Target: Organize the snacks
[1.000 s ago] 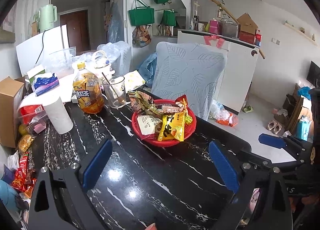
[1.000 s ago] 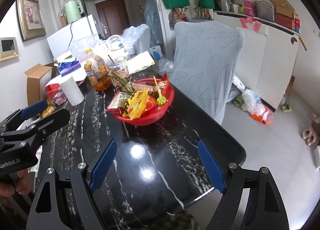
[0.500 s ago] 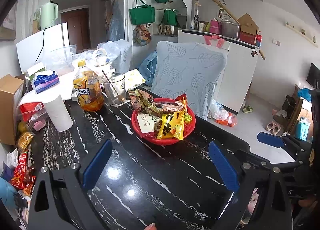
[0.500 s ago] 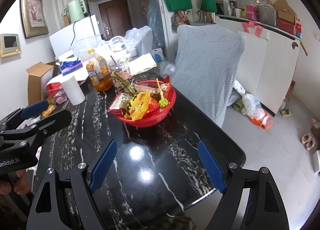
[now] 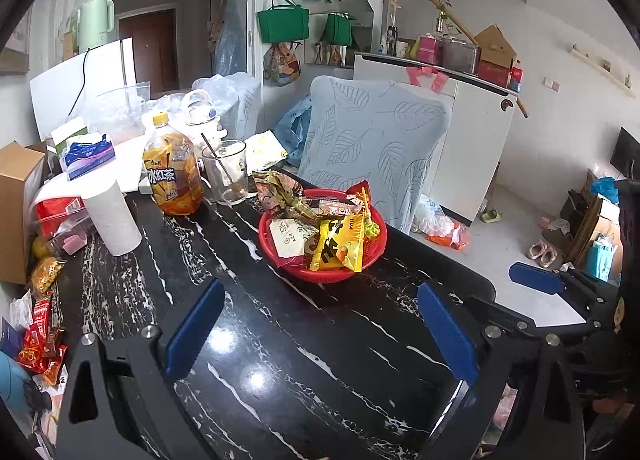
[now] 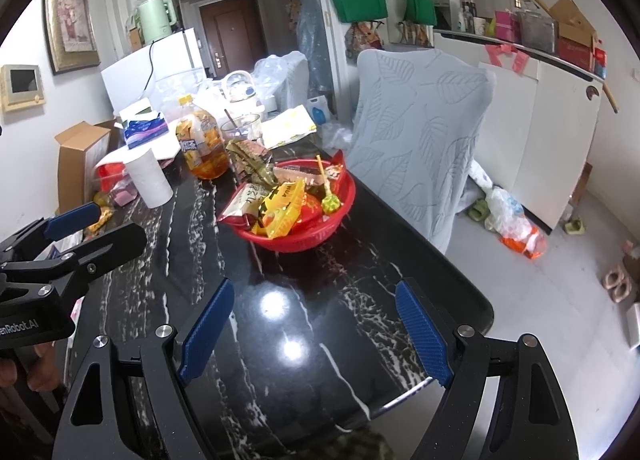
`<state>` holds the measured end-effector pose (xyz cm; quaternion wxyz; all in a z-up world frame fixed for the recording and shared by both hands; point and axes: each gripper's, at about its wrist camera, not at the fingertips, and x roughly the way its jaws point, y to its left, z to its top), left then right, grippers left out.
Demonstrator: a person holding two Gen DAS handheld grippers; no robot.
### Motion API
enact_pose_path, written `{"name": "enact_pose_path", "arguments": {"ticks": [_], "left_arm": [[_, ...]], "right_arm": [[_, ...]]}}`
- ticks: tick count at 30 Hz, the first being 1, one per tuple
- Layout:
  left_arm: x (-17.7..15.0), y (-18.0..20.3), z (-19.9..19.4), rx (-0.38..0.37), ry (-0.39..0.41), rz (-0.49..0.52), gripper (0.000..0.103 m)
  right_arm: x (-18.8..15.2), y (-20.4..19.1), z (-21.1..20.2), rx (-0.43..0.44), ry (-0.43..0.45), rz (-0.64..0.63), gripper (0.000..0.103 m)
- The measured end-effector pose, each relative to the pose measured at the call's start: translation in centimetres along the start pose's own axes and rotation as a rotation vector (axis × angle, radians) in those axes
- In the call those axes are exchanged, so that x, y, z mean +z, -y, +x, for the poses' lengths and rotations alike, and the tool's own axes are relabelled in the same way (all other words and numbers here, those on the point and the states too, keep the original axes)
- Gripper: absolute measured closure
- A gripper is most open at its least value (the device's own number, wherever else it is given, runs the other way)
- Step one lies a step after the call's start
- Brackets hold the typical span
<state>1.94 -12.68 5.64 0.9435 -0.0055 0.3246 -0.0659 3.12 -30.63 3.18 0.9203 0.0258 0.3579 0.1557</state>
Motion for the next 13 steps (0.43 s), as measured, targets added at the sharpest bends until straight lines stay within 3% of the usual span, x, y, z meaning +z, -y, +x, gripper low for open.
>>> {"name": "enact_pose_path", "arguments": {"ticks": [13], "left_arm": [[0.0, 0.6, 1.0, -0.033, -0.038, 0.007, 0.005]], "right_arm": [[-0.1, 0.8, 0.6, 0.013, -0.016, 0.032, 0.019]]}}
